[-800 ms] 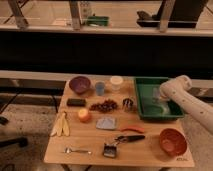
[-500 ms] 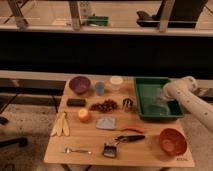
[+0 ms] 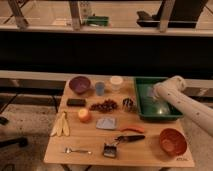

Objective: Place sponge in tray

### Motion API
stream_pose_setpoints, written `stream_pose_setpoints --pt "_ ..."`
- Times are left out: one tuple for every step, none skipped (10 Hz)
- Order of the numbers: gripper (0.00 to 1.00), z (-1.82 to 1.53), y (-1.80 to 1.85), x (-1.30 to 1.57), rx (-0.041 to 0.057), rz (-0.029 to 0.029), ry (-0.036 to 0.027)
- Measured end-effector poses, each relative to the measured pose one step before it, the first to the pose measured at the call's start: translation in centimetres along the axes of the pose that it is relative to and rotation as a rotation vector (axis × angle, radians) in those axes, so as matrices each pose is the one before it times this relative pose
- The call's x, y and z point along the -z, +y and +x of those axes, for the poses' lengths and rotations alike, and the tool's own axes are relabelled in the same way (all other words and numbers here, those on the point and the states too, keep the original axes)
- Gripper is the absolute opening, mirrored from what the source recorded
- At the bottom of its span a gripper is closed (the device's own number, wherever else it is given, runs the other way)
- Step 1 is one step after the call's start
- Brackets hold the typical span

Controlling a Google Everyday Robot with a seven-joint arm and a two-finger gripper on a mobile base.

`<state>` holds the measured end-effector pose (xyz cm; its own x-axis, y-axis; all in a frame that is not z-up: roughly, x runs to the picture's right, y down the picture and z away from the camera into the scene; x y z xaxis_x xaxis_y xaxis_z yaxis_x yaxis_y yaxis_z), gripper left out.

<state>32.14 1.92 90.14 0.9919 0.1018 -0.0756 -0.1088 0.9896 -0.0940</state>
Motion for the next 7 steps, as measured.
stream_pose_setpoints --pt "0.8 -1.156 0.232 0.021 0.00309 -0.00087 -0.00476" --pt "0.8 -0.601 0.116 -0.122 0.00293 -0.00093 0.00052" --pt "0.8 -0.24 0.001 -0.136 0.00356 -0.00018 0.0026" --pt "0.8 0.534 0.067 -0.192 -0.00065 -0.00119 0.00982" --pt "0.8 0.845 -0.095 -0.144 -0.00027 0.00111 0.00929" --pt "0.8 1.209 -0.084 -0.073 0.00078 0.00171 0.00982" --pt "0.8 0.817 -0.037 0.075 -0.00377 0.00182 0.00564"
